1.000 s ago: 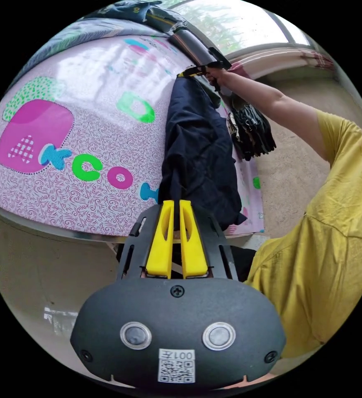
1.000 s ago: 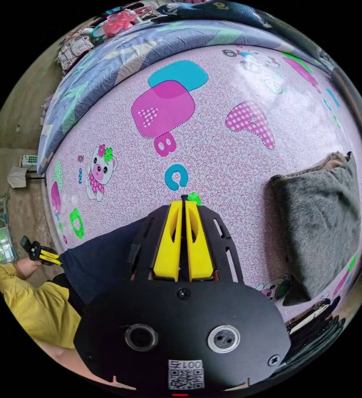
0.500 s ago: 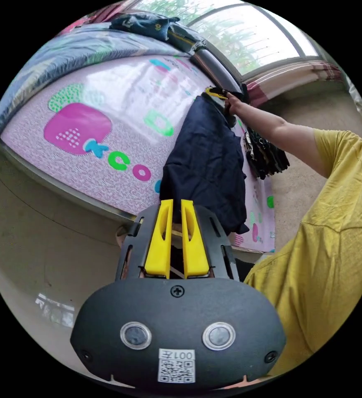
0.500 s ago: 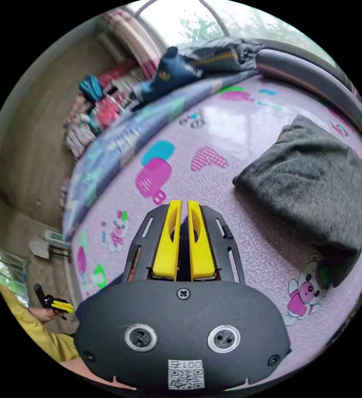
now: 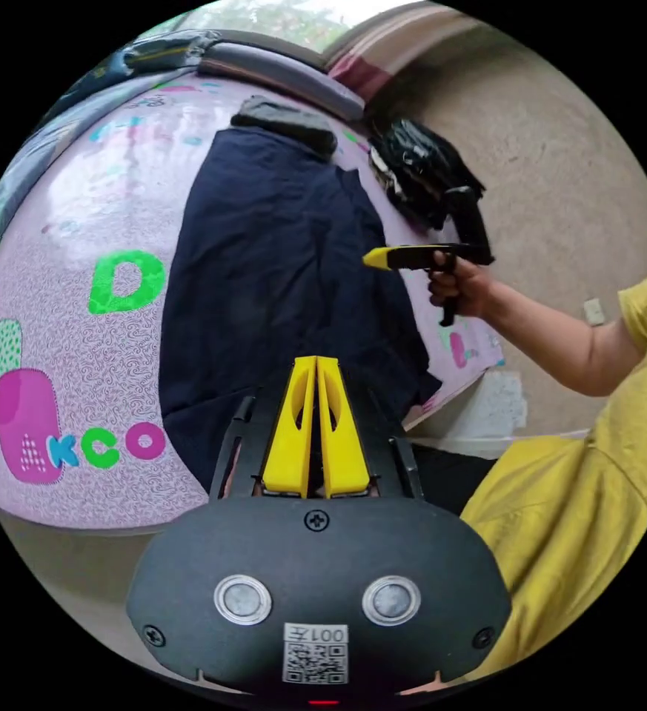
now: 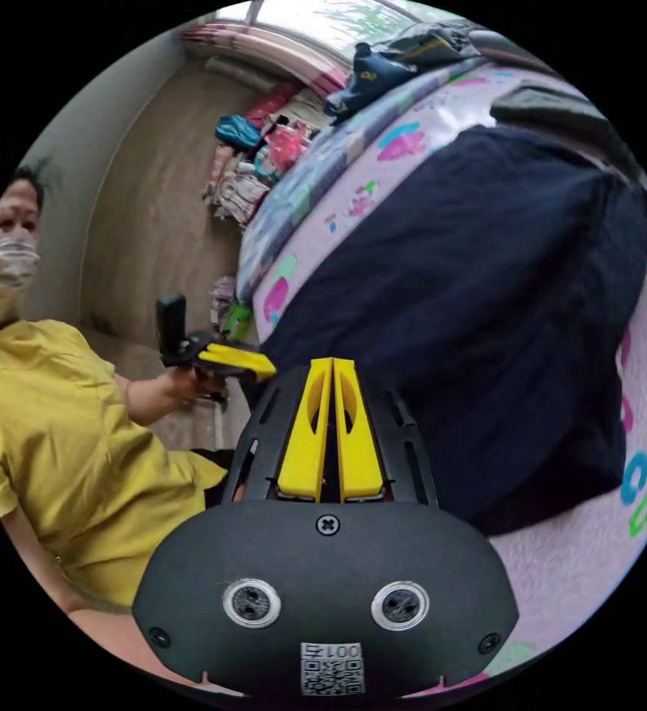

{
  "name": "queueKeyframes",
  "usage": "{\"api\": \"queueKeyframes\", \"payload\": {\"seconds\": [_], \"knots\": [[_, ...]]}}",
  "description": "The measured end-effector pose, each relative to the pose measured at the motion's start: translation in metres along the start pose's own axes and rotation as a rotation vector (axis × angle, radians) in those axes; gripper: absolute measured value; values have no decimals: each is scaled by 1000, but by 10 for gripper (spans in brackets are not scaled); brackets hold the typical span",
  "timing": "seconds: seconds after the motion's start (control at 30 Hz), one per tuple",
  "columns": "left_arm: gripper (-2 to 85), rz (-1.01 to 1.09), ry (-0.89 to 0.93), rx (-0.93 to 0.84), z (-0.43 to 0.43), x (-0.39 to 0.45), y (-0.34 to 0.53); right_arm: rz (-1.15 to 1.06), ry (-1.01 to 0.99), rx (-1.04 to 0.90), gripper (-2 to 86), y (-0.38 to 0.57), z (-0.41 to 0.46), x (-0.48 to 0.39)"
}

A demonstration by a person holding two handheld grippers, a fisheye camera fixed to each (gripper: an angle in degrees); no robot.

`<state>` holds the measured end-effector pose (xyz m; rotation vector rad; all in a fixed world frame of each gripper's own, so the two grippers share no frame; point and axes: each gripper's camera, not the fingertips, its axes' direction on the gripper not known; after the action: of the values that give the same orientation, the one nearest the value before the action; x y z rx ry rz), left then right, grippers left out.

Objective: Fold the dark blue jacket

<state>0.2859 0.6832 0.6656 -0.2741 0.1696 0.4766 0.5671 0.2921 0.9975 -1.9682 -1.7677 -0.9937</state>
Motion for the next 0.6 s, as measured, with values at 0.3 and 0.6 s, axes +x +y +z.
{"api": "queueKeyframes", "payload": {"seconds": [0.3,0.6], "knots": [[-13,11,-33,-239,39,-8,-22,-40,483,-163,3,26,45,-60],[-13,-91,-185,-40,-62,25,58,-131,441,5,6,97,-9,-170]]}}
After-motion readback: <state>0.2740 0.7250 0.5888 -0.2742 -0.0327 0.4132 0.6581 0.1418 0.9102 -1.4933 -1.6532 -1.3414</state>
